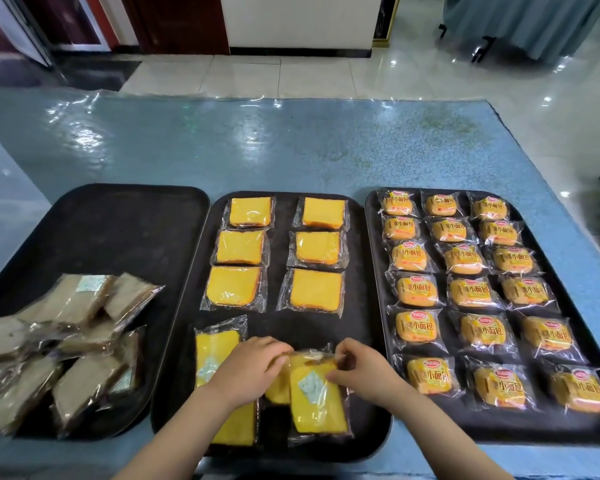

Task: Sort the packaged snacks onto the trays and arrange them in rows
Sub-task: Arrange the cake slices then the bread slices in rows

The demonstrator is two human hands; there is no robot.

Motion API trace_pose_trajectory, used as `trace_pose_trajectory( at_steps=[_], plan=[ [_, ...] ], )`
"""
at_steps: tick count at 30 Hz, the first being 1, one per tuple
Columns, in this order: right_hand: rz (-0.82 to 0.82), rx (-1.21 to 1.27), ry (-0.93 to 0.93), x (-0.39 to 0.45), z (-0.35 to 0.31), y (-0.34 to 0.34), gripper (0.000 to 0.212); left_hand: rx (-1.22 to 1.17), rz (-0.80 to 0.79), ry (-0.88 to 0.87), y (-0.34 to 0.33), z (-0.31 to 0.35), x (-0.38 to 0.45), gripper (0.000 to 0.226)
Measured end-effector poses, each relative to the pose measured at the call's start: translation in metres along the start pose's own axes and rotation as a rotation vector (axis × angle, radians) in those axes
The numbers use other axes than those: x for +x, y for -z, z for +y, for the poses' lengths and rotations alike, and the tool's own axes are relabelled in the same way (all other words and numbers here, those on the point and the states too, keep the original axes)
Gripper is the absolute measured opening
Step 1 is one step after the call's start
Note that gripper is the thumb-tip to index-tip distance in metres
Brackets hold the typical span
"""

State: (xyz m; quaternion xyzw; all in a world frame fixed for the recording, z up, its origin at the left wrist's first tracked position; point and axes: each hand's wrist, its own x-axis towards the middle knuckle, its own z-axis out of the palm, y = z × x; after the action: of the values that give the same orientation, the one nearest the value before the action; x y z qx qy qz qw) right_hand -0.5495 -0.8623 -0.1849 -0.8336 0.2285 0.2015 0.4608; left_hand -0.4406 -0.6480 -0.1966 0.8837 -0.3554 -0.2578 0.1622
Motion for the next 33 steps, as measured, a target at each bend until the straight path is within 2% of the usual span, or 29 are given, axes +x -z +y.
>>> trace_pose_trajectory(
  at_steps=[4, 9, 12, 15, 19, 21, 23, 25, 27, 28, 30, 33],
  plan=[
    [-0.004, 0.183, -0.049, 0.001, 0.002, 0.028, 0.028, 0.027, -0.001, -0.014, 0.0, 0.002, -0.002, 0.037],
    [0.087, 0.54, -0.082, -0.003, 0.001, 0.047, 0.038, 0.066, -0.13, -0.084, 0.0, 0.003, -0.007, 0.032],
    [0.077, 0.579, -0.074, -0.003, 0.002, 0.046, 0.04, 0.059, -0.159, -0.103, 0.0, 0.003, -0.009, 0.03],
    [0.103, 0.604, -0.055, -0.002, 0.005, 0.045, 0.031, 0.014, -0.174, -0.095, 0.005, 0.003, -0.011, 0.026],
    [0.129, 0.72, -0.037, 0.0, 0.007, 0.043, 0.024, -0.117, -0.212, -0.016, 0.01, 0.005, -0.011, 0.032],
    [0.103, 0.803, -0.039, 0.0, 0.007, 0.038, 0.024, -0.29, -0.198, 0.091, 0.01, 0.006, -0.01, 0.043],
    [0.055, 0.881, -0.033, -0.001, 0.004, 0.032, 0.025, -0.456, -0.127, 0.174, 0.008, 0.007, -0.009, 0.046],
    [-0.011, 0.935, -0.012, -0.003, 0.002, 0.024, 0.028, -0.596, -0.047, 0.218, 0.008, 0.007, -0.008, 0.038],
    [-0.055, 0.903, 0.051, -0.005, 0.0, 0.017, 0.028, -0.733, 0.036, 0.242, 0.01, 0.007, -0.006, 0.033],
    [-0.039, 0.81, 0.106, -0.004, -0.001, 0.013, 0.024, -0.766, 0.085, 0.249, 0.011, 0.008, -0.006, 0.031],
    [0.074, 0.529, 0.213, -0.003, -0.002, 0.007, 0.018, -0.741, 0.205, 0.245, 0.016, 0.01, -0.007, 0.022],
    [0.302, 0.172, 0.311, 0.001, -0.005, 0.0, 0.024, -0.672, 0.335, 0.237, 0.023, 0.009, -0.008, 0.024]
  ],
)
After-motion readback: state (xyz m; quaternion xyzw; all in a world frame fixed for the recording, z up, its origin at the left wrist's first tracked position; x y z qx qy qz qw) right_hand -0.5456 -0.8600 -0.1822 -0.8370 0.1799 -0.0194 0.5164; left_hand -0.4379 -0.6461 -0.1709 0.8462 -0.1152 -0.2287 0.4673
